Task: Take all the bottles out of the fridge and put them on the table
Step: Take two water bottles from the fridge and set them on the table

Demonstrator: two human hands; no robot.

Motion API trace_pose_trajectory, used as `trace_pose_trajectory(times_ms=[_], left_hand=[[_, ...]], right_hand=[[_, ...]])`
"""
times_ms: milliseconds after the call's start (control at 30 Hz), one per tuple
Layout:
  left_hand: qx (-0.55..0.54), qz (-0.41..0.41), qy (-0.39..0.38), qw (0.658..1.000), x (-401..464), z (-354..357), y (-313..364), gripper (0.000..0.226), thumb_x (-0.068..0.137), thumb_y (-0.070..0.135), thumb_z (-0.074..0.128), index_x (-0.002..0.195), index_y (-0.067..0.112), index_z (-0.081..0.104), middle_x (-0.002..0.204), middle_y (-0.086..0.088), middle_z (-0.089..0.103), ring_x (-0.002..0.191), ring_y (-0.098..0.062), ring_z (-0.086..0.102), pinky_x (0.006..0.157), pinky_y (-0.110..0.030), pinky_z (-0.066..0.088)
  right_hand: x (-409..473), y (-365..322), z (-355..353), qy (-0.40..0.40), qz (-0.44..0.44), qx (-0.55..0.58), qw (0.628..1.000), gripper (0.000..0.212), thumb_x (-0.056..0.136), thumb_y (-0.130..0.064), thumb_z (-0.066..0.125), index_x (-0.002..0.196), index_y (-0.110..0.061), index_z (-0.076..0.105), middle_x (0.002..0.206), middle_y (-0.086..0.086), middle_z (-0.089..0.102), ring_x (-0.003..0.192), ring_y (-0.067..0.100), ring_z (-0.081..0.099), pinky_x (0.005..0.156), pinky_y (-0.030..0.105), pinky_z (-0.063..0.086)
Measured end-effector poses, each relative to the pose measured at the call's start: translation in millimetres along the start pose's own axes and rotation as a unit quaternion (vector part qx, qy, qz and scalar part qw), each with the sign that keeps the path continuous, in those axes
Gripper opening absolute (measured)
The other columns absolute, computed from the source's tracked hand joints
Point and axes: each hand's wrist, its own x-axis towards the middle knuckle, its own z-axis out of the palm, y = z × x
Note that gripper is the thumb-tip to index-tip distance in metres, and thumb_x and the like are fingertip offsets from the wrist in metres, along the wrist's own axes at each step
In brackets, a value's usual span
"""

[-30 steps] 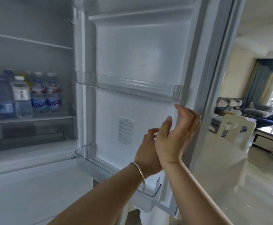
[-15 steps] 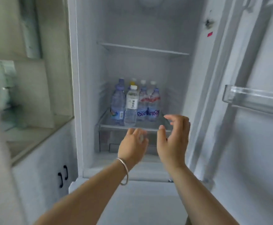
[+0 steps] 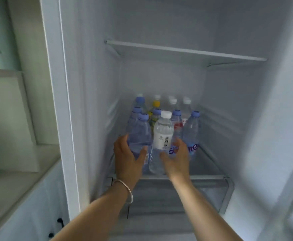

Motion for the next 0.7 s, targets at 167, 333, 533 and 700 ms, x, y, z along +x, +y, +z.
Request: trace_pose_trajectory(times_ms=[167,333,533,700], left_hand=[[-0.099,-0.042,0.035,0.994,10.3,26.4,-5.6,0.083,0.071,0.068,0.062,0.134,0.018,0.042,0.129,-0.005,0.05,0.117,-0.017,0.055,0.095,-0.041,0.05],[-0.12,-0.072,0.068,0.988,14.0,37.0,-10.0,0.077,0.059,0.065,0.069,0.124,0.029,0.046,0.124,0.004,0.058,0.114,-0.014,0.059,0.095,-0.043,0.051],[-0.14,-0.1,0.069,0.983,20.2,40.3,-7.7,0.086,0.048,0.062,0.072,0.12,0.017,0.058,0.115,-0.001,0.066,0.106,-0.015,0.064,0.092,-0.04,0.053],[-0.148,-0.095,0.056,0.983,16.9,35.6,3.7,0.056,0.05,0.056,0.074,0.099,0.035,0.057,0.1,0.01,0.065,0.094,0.0,0.063,0.085,-0.027,0.053]], right_hand=[[27.0,21.0,17.2,-0.034,-0.067,0.027,0.997,0.053,0.069,-0.023,0.078,0.109,-0.041,0.048,0.102,-0.016,0.061,0.096,0.002,0.061,0.078,0.024,0.052],[36.5,39.2,21.5,-0.056,-0.072,0.037,0.995,0.064,0.067,-0.025,0.082,0.114,-0.04,0.042,0.107,-0.023,0.055,0.101,-0.006,0.057,0.074,0.009,0.047],[38.1,42.4,38.2,-0.027,-0.04,0.093,0.994,0.066,0.066,-0.027,0.081,0.12,-0.009,0.046,0.108,0.005,0.062,0.097,0.017,0.062,0.069,0.012,0.049],[31.1,32.6,38.1,0.011,-0.05,0.121,0.991,0.062,0.059,-0.044,0.074,0.108,-0.015,0.049,0.096,0.002,0.065,0.086,0.014,0.065,0.063,0.012,0.051]])
